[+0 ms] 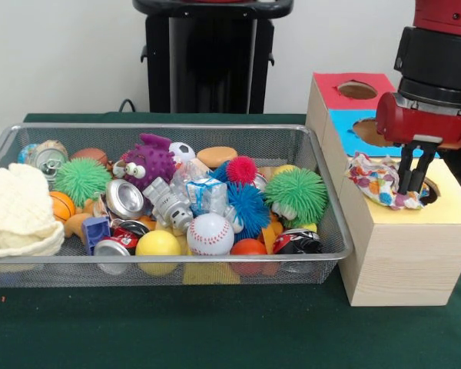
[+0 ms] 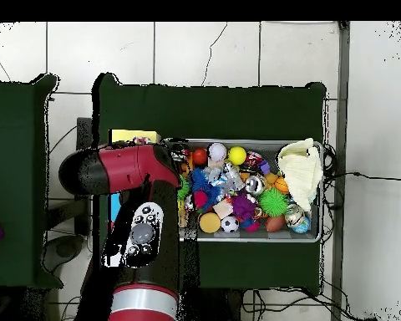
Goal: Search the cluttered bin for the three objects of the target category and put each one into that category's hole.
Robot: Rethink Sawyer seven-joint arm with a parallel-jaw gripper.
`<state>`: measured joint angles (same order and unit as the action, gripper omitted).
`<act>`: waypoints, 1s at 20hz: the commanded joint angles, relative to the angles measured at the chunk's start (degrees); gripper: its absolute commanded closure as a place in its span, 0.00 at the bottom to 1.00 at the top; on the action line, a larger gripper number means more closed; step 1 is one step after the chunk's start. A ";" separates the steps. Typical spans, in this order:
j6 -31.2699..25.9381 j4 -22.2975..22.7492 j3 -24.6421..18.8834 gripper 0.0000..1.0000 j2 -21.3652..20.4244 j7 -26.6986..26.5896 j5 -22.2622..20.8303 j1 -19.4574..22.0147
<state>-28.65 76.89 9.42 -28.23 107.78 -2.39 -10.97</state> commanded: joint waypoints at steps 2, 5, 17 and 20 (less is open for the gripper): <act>-7.18 5.88 -3.43 1.00 3.73 2.31 -2.50 0.11; -6.15 5.88 -3.41 1.00 3.84 2.26 -2.77 0.12; -11.23 9.36 -5.01 1.00 2.13 1.32 -1.39 0.43; -13.07 8.94 -4.93 1.00 2.16 0.81 -1.56 0.27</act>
<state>-30.47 76.93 9.30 -28.43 107.78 -2.39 -11.02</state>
